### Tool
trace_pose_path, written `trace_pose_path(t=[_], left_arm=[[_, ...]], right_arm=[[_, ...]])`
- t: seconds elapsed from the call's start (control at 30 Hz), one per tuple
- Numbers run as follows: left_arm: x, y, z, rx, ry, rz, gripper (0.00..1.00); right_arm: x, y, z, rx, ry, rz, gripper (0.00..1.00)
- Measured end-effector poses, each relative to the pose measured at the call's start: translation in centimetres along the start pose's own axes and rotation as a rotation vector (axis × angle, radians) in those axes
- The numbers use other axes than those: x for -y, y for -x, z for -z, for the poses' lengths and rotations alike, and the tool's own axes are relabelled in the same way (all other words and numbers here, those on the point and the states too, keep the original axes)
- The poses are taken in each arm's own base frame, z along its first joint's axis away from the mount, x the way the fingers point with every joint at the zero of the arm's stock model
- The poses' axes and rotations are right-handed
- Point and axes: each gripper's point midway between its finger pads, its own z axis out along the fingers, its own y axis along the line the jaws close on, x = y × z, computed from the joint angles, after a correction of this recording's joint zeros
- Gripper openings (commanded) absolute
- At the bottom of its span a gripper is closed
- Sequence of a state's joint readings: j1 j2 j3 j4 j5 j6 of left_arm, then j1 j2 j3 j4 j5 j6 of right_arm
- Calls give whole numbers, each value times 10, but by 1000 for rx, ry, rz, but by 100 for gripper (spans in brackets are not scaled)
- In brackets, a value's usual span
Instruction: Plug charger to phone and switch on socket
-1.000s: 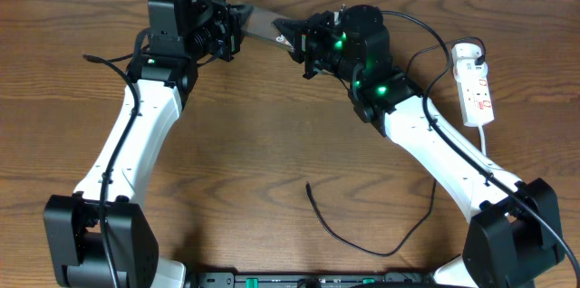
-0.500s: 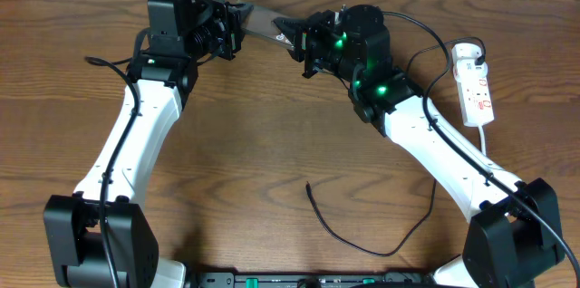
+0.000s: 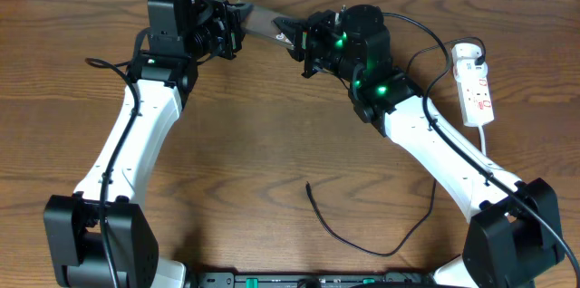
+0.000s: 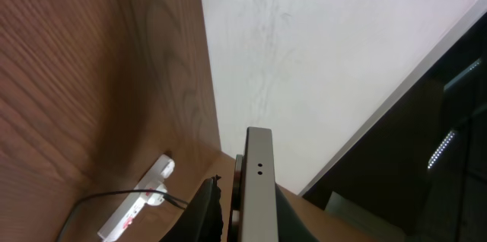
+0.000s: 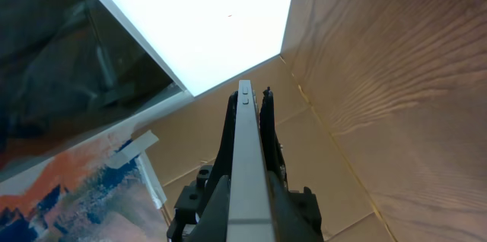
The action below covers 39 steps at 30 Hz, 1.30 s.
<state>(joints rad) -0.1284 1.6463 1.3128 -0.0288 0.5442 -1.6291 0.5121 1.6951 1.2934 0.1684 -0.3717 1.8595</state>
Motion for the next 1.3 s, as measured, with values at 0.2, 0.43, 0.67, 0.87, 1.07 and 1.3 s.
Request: trace_pose_path(t=[0.2,0.43,0.67,0.87,1.07,1.3], left_arm=[[1,0,0,0,-2,6,7],[-4,-4,-2,-7,15,38,8],[-4,-3,-2,-3,16,55,8],[-4,-3,-2,-2,14,60,7],[-2,7,3,8,8,23,8],[7,52,26,56,-21,-83,8]], right_arm=[[0,0,0,0,1,-2,4],[-1,-14,-1,-55,5,26,36],[2,-30,-2,-112,-9,55,68],[3,-31,-2,-115,-12,64,95],[3,-31,-2,-117,-11,86,99],[2,-26,-1,-115,-6,131,99]])
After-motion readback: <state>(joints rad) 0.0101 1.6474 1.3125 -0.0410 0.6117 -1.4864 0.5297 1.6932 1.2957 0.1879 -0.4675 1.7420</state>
